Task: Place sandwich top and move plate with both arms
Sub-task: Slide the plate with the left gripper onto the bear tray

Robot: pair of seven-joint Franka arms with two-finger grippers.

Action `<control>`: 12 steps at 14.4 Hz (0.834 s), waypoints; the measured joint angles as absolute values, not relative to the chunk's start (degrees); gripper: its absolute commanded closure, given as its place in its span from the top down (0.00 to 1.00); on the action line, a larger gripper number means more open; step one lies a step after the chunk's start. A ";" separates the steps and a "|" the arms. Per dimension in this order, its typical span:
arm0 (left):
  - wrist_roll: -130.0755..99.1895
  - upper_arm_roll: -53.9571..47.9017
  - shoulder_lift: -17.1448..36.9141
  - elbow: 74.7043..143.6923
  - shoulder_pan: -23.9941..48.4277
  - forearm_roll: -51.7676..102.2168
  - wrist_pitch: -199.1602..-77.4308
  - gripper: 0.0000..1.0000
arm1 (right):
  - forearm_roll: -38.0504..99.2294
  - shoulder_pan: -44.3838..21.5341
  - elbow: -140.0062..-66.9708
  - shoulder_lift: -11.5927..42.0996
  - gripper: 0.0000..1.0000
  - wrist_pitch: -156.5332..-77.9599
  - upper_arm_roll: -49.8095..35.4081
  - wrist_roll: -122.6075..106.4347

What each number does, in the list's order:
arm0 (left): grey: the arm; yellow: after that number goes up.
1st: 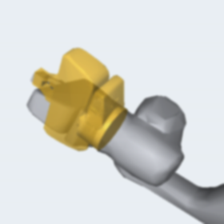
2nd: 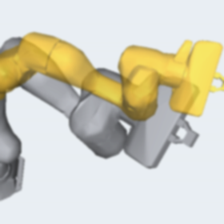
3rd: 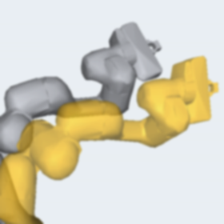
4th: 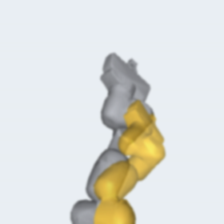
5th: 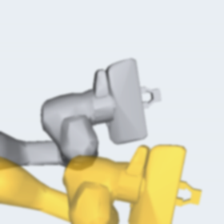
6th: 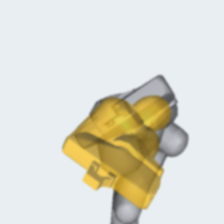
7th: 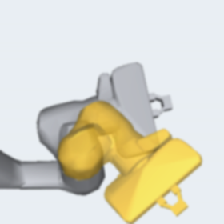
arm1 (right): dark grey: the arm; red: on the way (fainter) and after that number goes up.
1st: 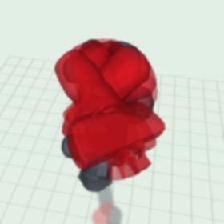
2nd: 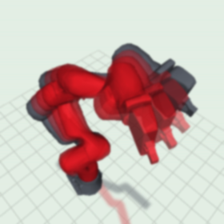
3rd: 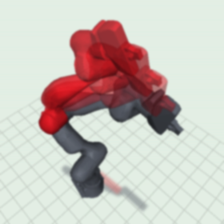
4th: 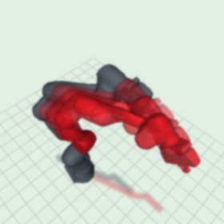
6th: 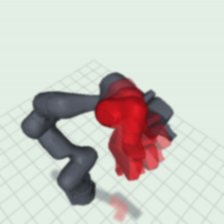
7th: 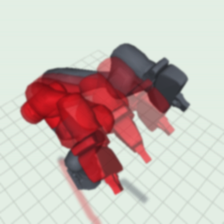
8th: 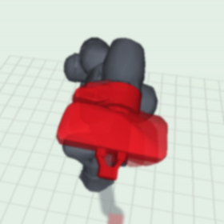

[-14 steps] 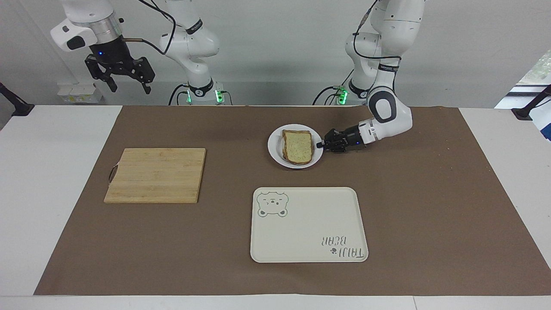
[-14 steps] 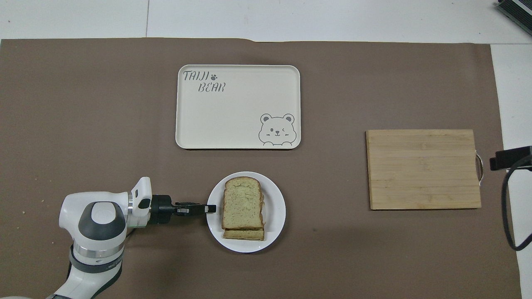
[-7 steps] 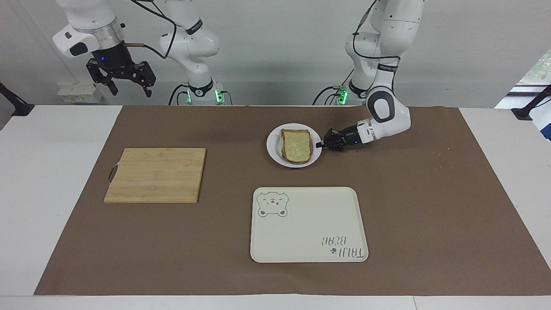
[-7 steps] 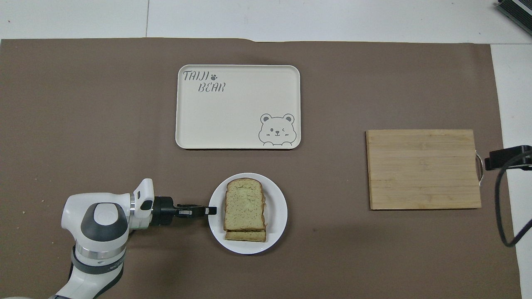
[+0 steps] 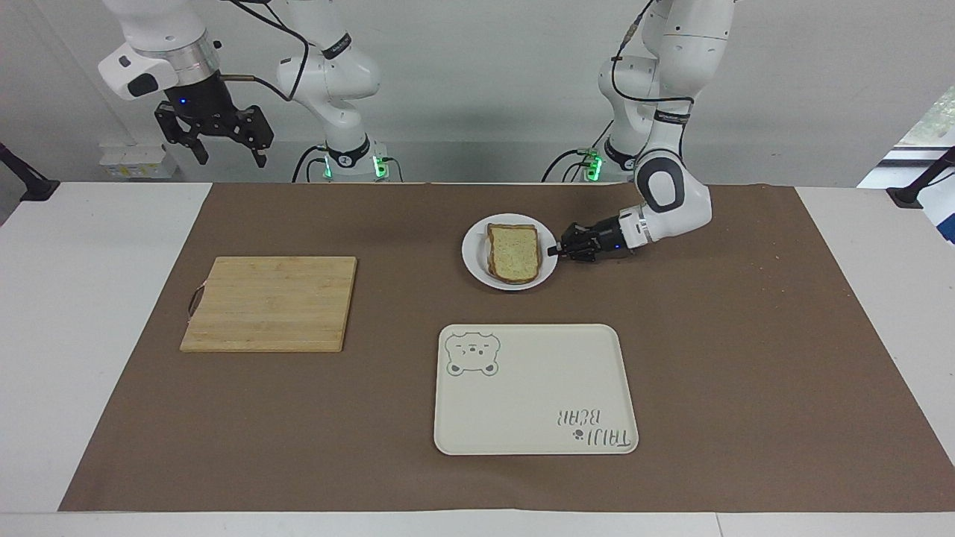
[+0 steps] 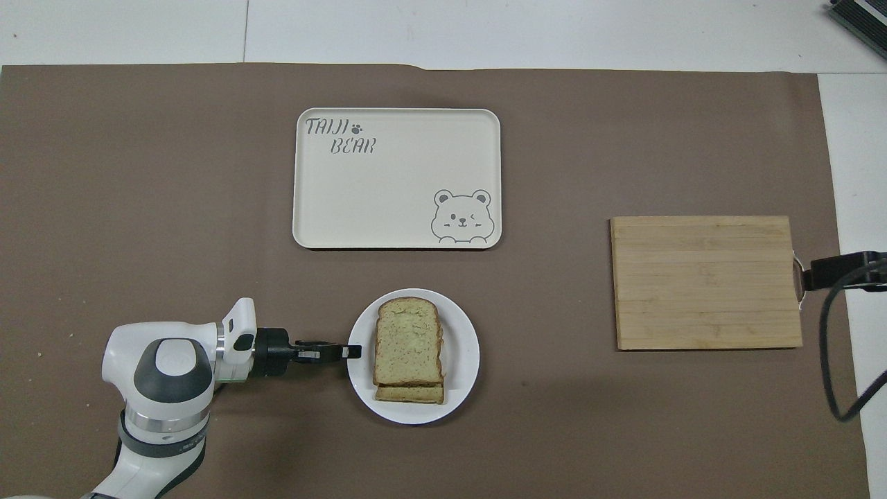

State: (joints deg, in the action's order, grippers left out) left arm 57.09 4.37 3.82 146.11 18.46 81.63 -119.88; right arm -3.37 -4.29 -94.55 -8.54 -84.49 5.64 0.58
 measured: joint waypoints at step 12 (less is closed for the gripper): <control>53.80 5.00 6.05 134.19 10.96 81.70 -112.30 0.00 | -3.37 -4.19 -94.60 -8.54 1.00 -84.60 5.81 0.55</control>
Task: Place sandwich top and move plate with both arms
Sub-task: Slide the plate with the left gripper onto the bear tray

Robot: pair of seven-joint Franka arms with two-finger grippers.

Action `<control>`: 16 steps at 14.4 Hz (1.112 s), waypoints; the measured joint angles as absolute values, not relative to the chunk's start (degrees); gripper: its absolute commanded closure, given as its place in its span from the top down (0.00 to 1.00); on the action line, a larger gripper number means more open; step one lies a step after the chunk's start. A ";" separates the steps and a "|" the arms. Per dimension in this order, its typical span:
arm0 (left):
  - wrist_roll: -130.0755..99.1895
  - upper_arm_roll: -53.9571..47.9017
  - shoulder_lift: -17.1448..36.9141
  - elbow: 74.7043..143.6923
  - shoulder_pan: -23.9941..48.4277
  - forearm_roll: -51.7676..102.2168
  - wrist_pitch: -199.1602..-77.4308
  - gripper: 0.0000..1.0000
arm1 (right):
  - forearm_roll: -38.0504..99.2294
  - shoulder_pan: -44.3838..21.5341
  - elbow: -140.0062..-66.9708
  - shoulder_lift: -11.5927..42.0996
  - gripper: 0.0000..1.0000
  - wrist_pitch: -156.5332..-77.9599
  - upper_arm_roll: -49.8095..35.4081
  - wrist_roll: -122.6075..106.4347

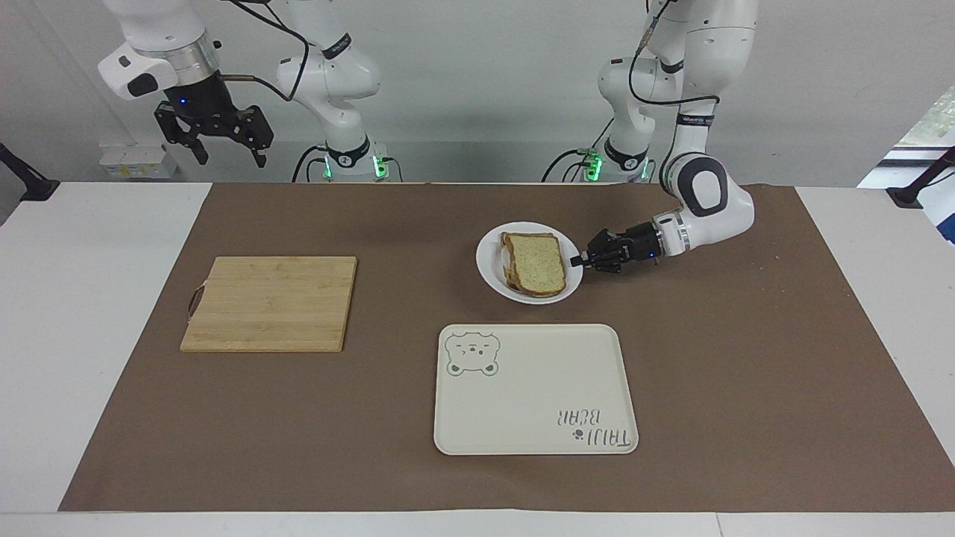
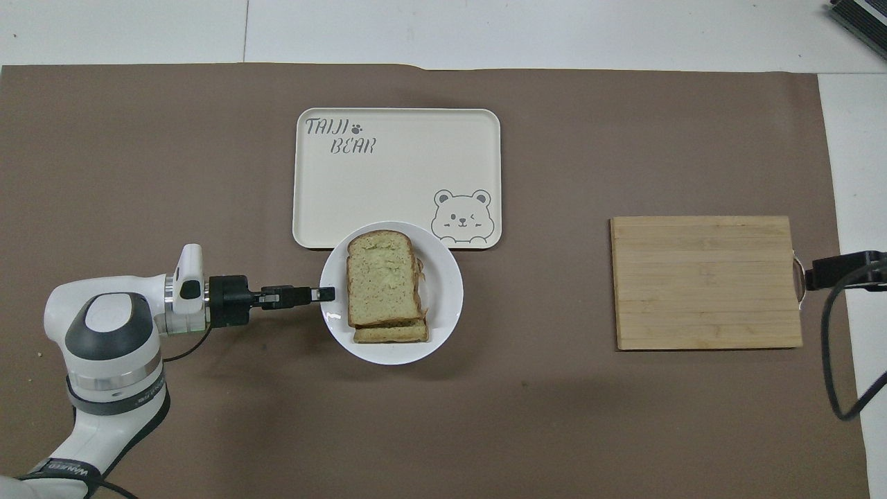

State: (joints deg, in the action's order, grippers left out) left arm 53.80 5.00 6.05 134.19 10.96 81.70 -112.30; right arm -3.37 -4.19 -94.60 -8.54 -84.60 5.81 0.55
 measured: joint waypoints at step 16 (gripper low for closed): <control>34.36 3.69 28.01 99.22 10.93 79.84 -118.60 0.00 | -3.37 -4.19 -94.61 -8.54 1.00 -84.60 5.79 0.55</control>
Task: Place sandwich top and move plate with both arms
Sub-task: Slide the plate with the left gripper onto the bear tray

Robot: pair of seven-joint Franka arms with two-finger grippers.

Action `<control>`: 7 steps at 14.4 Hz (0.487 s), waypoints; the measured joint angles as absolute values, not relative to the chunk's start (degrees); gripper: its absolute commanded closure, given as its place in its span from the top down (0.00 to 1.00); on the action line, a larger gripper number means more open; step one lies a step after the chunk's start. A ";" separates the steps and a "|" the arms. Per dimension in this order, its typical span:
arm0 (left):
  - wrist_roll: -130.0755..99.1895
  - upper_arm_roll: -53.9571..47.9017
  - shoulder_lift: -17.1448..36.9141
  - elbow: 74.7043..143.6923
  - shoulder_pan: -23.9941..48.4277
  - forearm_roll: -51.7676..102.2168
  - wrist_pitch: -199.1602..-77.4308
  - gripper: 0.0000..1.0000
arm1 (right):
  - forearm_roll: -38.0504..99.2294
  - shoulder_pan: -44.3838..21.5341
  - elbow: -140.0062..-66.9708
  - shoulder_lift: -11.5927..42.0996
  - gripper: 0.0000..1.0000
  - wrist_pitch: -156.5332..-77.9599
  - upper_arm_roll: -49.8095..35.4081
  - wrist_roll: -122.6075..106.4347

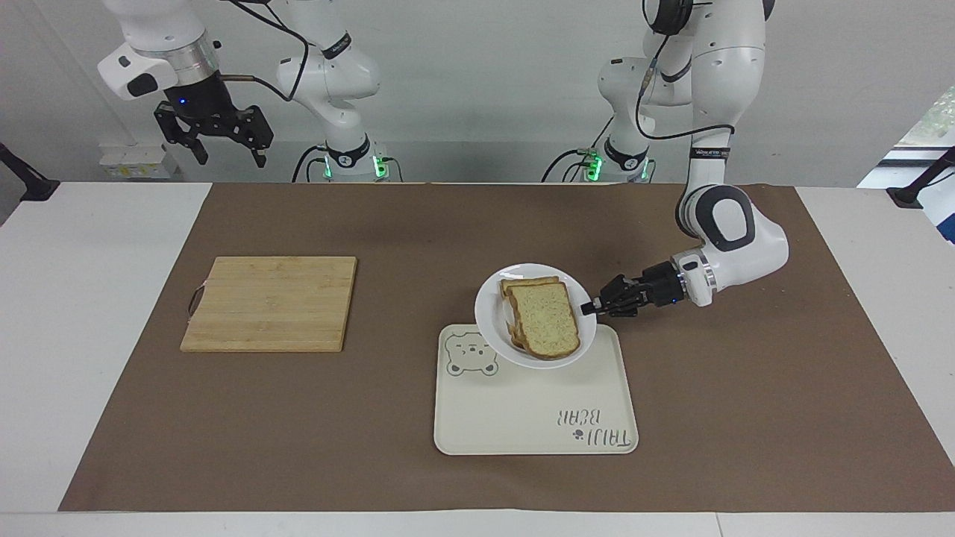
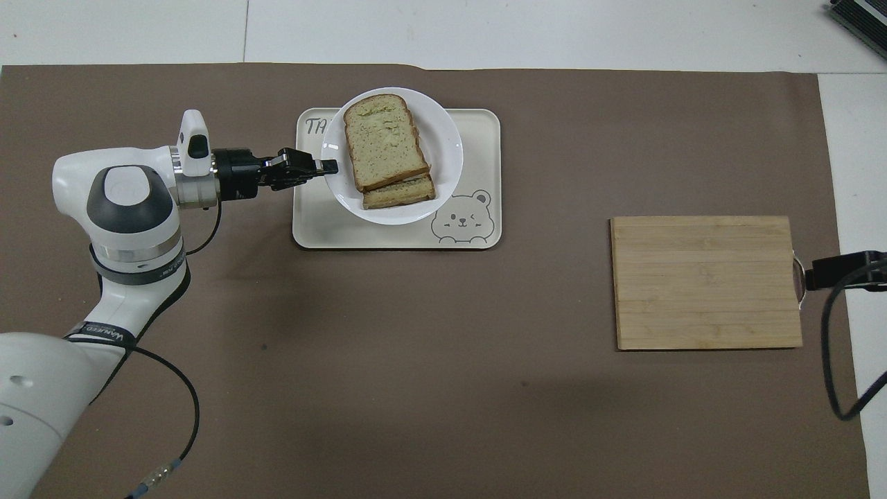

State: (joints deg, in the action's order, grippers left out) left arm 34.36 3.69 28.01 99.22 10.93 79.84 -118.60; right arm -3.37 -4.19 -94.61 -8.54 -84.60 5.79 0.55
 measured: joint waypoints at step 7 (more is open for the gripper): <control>34.31 3.81 34.10 94.86 10.77 78.76 -119.47 0.00 | -1.35 -4.18 -94.77 -8.54 1.00 -85.94 5.82 0.55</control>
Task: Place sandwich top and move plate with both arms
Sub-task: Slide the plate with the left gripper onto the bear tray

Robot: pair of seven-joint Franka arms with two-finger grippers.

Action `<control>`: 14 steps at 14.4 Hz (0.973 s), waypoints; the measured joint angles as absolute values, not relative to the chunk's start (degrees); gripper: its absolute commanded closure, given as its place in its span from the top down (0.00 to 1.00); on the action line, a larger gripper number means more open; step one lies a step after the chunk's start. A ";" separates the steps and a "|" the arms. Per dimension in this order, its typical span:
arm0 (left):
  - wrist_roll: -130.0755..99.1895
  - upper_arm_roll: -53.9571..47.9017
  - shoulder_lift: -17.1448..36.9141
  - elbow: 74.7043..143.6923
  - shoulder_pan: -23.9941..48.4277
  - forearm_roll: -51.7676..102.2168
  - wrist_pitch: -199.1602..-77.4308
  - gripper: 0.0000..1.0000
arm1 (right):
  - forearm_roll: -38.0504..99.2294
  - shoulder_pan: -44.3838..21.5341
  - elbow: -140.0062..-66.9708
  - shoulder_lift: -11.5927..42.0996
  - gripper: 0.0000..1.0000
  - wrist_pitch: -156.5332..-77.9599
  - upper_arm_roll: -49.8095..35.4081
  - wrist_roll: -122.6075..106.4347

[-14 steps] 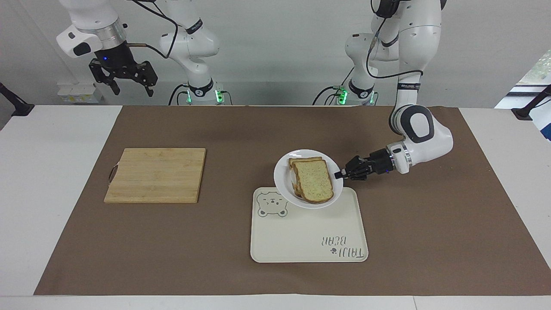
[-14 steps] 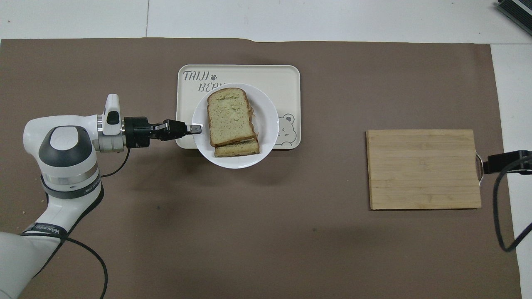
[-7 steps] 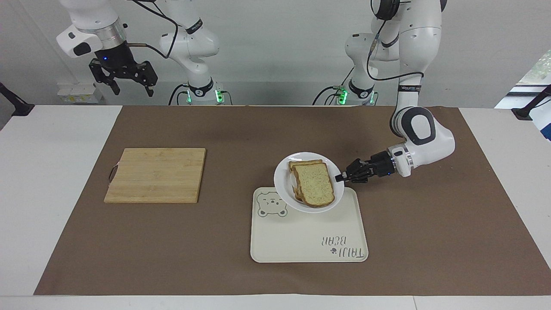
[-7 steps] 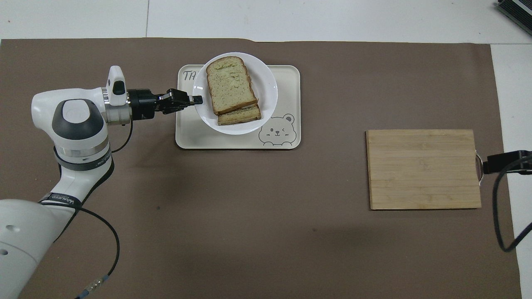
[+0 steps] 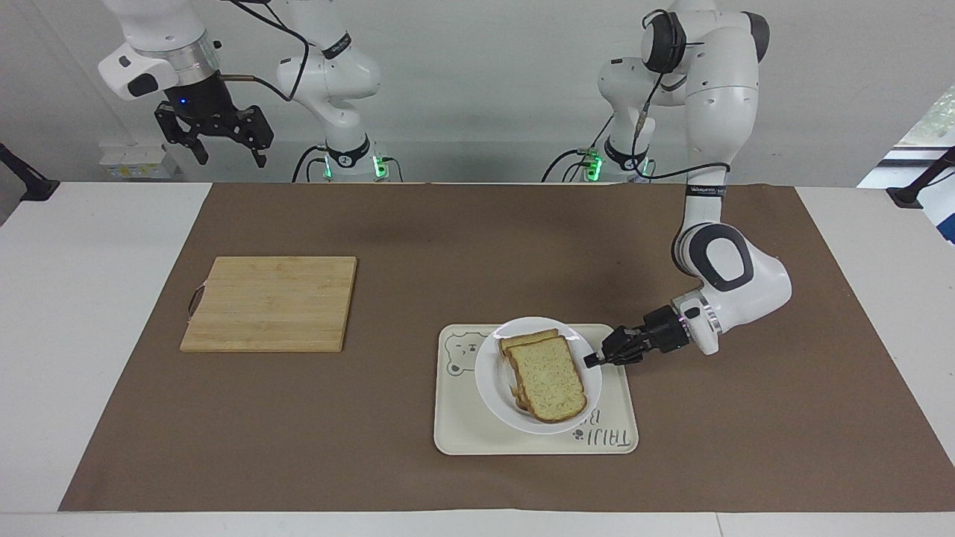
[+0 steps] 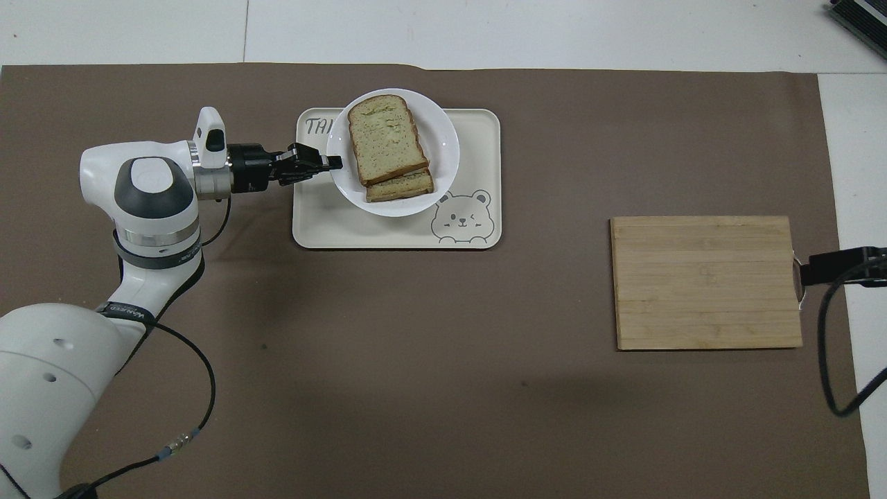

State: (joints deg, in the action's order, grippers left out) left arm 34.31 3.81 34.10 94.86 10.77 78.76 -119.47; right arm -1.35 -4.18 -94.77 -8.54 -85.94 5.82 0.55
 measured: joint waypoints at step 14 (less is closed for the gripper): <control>34.05 3.05 35.11 94.97 11.16 70.98 -121.35 0.65 | -1.52 -3.83 -92.20 -6.45 1.00 -82.91 5.88 0.55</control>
State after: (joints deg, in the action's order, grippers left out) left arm 34.05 3.05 35.11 94.97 11.16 70.98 -121.35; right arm -1.52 -3.83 -92.20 -6.45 -82.91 5.88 0.55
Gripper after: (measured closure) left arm 0.824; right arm 0.000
